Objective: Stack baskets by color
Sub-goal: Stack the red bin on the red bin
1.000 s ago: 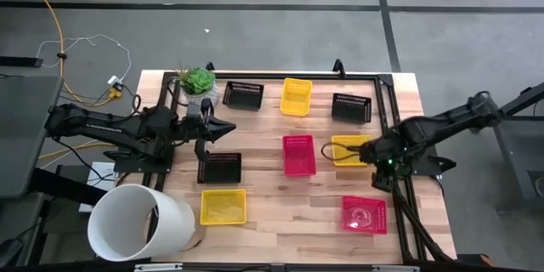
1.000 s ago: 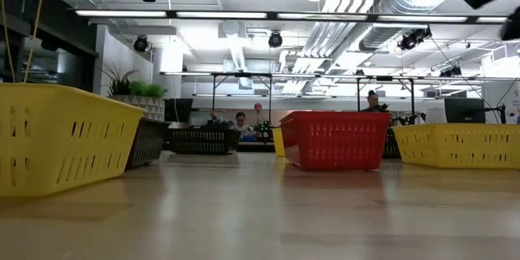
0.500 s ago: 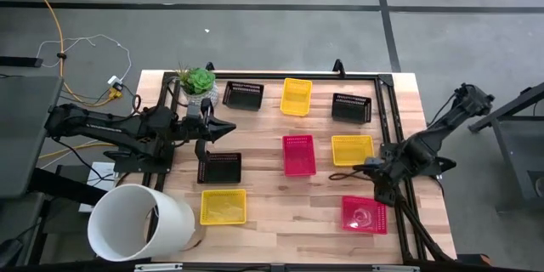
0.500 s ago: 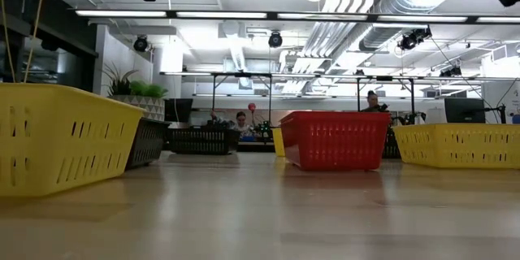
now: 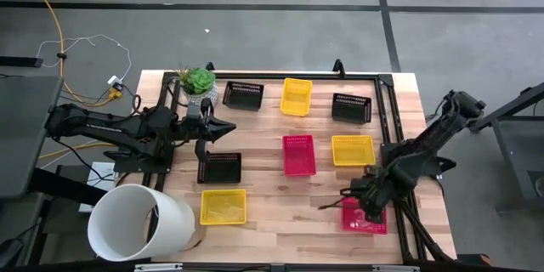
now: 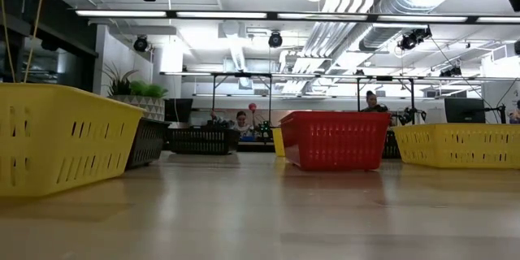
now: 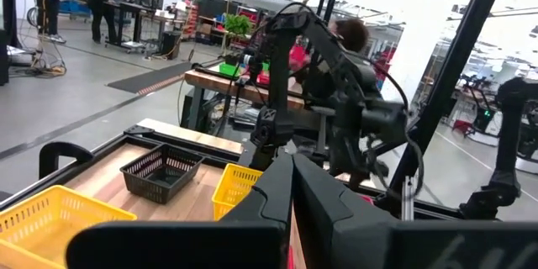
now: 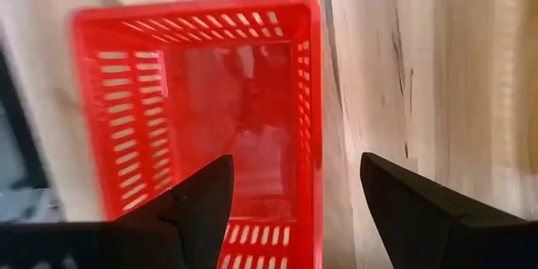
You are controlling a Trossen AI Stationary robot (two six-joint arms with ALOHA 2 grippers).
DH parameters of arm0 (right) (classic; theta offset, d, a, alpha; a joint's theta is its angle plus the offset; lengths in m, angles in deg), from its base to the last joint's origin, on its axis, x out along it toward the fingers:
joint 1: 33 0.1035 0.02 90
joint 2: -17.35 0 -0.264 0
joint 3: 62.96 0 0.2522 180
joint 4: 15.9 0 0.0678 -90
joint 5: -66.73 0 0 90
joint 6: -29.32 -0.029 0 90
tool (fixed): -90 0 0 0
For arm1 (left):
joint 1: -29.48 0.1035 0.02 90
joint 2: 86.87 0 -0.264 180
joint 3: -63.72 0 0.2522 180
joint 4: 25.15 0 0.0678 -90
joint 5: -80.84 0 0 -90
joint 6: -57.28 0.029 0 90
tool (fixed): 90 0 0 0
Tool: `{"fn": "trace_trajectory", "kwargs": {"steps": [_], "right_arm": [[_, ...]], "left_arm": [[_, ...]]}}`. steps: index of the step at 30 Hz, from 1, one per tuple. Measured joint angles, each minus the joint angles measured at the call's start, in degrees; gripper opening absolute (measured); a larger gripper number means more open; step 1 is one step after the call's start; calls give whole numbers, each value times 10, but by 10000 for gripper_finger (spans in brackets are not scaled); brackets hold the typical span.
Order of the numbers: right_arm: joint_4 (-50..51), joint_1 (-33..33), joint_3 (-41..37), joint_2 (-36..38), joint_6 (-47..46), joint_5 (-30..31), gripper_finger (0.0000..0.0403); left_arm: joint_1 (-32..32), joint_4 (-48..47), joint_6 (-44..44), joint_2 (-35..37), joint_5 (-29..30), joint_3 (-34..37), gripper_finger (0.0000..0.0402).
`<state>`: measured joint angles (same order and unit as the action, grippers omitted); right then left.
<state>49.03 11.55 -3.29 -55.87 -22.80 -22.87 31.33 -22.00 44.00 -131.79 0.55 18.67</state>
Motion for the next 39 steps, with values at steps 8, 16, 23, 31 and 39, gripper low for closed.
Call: {"fn": "trace_trajectory", "kwargs": {"steps": [8, 16, 23, 31, 39], "right_arm": [[-1, 0, 0, -93, -4, -2, 245], [-5, 0, 0, -135, -3, -16, 132], [2, -11, 0, -94, -9, -22, 13], [11, -50, 1, 36, -38, 39, 2], [-163, -159, 2, 183, -124, 225, 1]], "left_arm": [[0, 0, 0, 0, 0, 0, 0], [0, -5, 0, 0, 1, 0, 0], [0, -6, 0, 0, 1, 0, 0], [0, -7, 0, 0, 1, 0, 0], [0, -7, 0, 0, 16, 0, 0]]}}
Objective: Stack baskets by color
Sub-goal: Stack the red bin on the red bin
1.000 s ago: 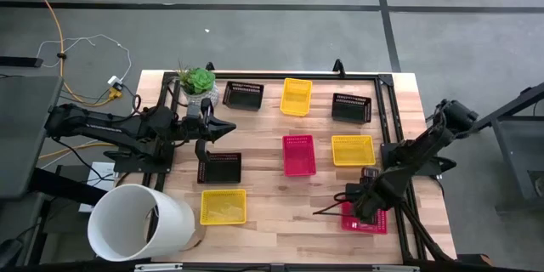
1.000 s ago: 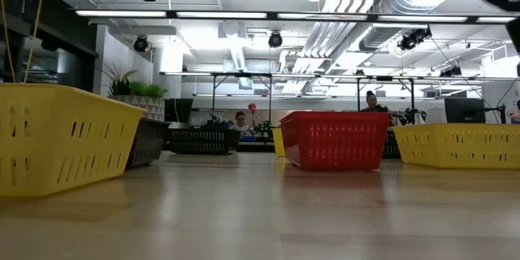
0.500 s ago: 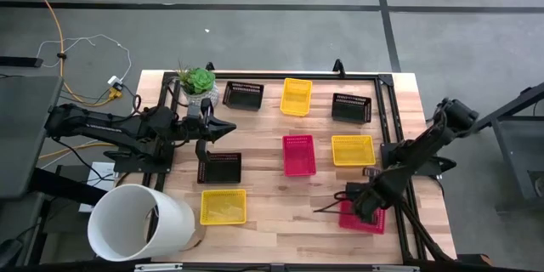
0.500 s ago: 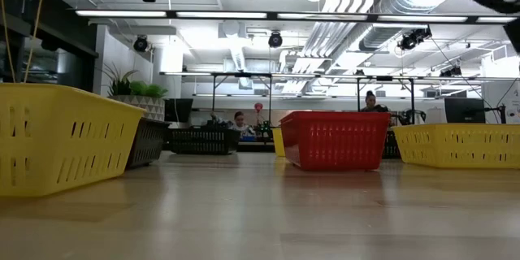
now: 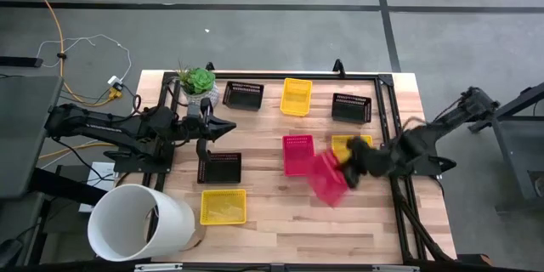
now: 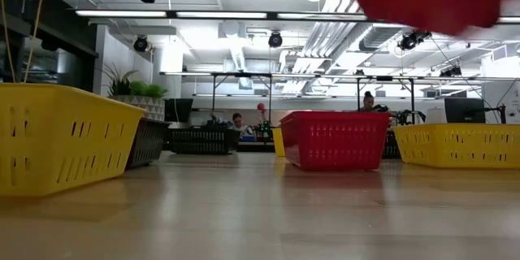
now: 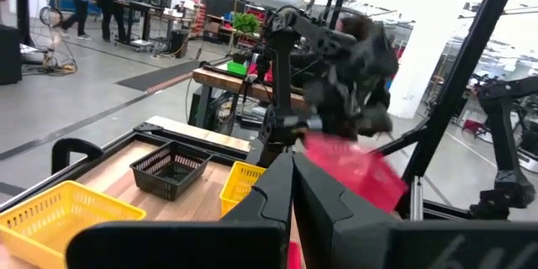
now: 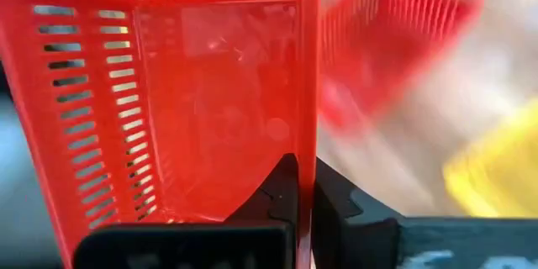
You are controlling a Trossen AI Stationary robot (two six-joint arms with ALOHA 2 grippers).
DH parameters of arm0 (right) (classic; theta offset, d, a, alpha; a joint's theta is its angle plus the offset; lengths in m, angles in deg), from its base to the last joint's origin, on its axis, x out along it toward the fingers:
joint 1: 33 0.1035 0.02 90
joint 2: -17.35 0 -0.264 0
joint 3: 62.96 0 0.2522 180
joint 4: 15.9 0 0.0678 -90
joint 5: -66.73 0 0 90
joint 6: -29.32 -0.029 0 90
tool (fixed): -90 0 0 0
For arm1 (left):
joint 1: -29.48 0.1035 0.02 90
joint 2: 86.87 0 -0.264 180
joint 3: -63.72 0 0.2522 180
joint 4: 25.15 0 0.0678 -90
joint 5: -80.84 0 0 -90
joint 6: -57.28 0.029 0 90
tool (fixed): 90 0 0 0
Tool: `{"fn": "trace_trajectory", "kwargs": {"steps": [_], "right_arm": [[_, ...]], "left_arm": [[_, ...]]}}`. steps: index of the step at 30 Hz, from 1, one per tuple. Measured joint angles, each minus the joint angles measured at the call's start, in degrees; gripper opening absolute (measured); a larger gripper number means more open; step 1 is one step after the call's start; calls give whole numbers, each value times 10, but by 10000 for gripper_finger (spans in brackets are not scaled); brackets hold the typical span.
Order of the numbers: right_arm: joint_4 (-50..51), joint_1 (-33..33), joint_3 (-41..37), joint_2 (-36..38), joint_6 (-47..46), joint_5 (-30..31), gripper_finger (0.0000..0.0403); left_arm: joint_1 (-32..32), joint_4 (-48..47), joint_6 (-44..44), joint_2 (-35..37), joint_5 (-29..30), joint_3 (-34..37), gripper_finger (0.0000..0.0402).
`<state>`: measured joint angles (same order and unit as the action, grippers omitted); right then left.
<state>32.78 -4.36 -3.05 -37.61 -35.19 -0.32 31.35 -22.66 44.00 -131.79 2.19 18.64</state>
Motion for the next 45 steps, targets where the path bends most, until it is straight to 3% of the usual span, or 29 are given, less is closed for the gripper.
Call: {"fn": "trace_trajectory", "kwargs": {"steps": [2, 4, 9, 16, 22, 33, 45], "right_arm": [[-51, -36, 0, 10, -30, 53, 1], [-100, -73, 0, 7, -67, 69, 0], [-205, -136, 0, -51, -102, -10, 0], [-205, -158, 0, -127, -177, -56, 0], [-144, -159, 2, -144, -220, -54, 0], [68, -159, 118, -186, -169, -20, 0], [86, -159, 119, -228, -204, -45, 0]], "left_arm": [[0, 0, 0, 0, 4, 0, 0], [0, 0, 0, 0, 4, 0, 0], [0, -1, 0, 0, 4, 0, 0], [0, -2, 0, 0, 4, 0, 0], [0, -2, 10, 0, 4, 0, 0], [0, -2, 11, 0, 7, 0, 0], [0, -2, 11, 0, 9, 0, 0]]}}
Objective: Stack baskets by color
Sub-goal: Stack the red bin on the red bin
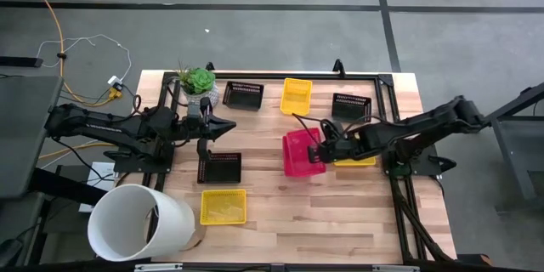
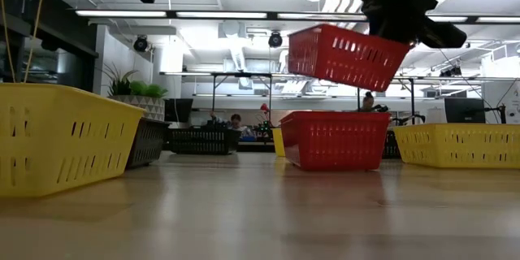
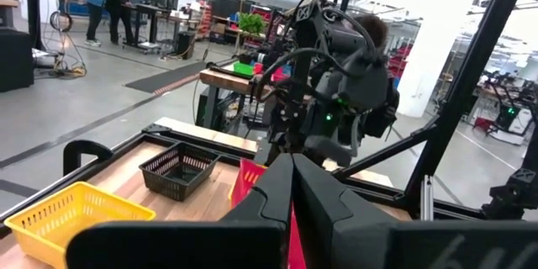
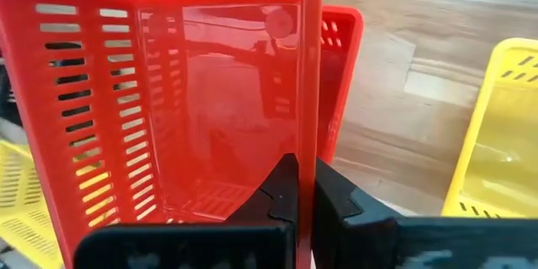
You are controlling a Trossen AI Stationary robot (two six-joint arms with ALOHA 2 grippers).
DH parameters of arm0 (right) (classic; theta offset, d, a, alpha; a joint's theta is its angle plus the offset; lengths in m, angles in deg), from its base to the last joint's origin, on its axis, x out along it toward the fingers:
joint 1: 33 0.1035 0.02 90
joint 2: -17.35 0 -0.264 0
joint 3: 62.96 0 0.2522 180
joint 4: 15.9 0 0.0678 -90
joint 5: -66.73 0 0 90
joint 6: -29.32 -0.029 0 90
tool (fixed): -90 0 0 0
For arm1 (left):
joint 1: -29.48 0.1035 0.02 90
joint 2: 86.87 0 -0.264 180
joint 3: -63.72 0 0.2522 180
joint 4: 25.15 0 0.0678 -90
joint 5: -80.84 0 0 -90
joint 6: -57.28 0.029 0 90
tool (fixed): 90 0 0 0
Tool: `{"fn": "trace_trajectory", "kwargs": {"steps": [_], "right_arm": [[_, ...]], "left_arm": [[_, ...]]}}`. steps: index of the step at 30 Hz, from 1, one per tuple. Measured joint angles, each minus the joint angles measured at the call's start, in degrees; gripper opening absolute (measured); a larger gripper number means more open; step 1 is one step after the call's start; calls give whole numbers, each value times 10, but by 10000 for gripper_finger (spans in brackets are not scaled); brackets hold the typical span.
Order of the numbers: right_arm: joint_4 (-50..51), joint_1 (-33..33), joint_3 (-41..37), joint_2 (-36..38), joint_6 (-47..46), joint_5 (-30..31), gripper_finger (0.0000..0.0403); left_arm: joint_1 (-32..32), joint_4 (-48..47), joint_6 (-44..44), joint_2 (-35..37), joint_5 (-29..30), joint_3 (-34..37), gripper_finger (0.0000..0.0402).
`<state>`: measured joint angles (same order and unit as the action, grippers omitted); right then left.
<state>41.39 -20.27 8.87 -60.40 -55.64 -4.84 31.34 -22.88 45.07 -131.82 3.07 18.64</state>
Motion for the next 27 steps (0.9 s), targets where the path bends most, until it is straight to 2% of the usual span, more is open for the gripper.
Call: {"fn": "trace_trajectory", "kwargs": {"steps": [14, 27], "right_arm": [[4, -6, 0, -49, -62, -6, 0], [-48, -23, 0, -100, -46, -25, 0]], "left_arm": [[0, 0, 14, 0, 4, 0, 0], [0, 0, 18, 0, 4, 0, 0]]}}
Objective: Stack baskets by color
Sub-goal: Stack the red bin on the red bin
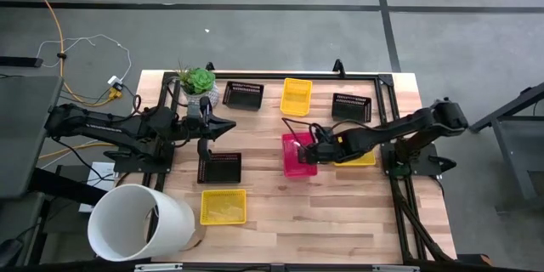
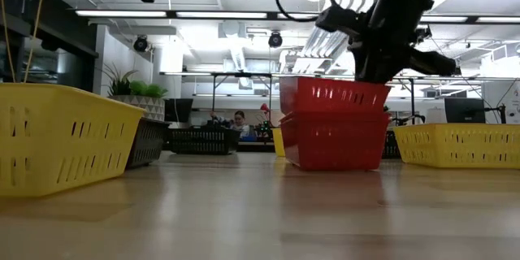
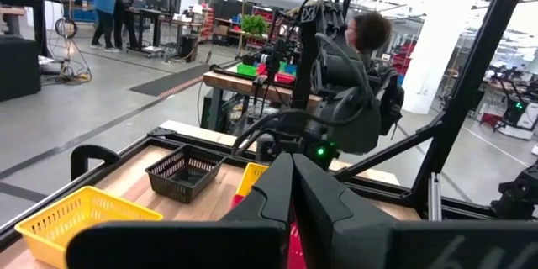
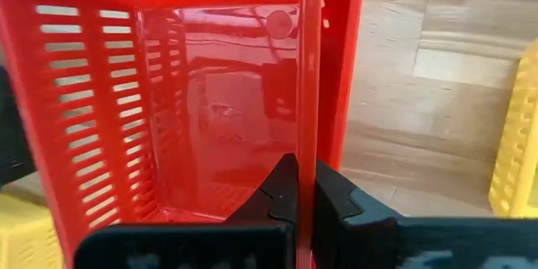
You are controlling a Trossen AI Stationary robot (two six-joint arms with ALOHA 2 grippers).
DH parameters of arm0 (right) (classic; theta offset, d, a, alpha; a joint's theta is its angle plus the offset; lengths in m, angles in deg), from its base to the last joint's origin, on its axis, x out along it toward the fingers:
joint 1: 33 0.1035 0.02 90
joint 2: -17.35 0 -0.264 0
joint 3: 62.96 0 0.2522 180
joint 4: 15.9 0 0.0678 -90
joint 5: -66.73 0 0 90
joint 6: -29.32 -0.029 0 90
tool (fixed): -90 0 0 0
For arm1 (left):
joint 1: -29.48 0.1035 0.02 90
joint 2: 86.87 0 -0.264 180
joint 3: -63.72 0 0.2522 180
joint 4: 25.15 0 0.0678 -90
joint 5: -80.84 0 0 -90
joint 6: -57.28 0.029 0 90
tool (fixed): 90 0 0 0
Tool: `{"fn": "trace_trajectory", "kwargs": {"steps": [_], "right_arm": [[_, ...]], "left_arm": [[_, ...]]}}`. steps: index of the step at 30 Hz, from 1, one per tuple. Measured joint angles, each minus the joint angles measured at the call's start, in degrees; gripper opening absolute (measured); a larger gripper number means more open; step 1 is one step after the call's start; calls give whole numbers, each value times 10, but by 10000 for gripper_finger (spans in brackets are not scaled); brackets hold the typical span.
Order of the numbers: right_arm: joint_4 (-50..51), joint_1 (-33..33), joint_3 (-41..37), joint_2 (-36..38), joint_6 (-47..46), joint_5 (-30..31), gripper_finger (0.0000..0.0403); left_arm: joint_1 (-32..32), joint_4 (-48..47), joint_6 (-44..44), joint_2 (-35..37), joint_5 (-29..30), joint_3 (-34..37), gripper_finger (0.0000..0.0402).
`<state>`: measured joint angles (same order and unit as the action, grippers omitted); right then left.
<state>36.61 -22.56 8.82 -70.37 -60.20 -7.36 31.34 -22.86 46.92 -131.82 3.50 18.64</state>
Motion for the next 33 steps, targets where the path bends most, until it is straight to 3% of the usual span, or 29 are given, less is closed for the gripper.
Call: {"fn": "trace_trajectory", "kwargs": {"steps": [26, 30, 33], "right_arm": [[13, -27, 0, -31, 15, -29, 2], [13, -27, 0, -31, 32, -31, 20], [5, -29, 0, -31, 47, -39, 55]], "left_arm": [[0, 0, 1, 0, 15, 0, 0], [0, 0, 1, 0, 15, 0, 0], [0, 0, 1, 0, 15, 0, 0]]}}
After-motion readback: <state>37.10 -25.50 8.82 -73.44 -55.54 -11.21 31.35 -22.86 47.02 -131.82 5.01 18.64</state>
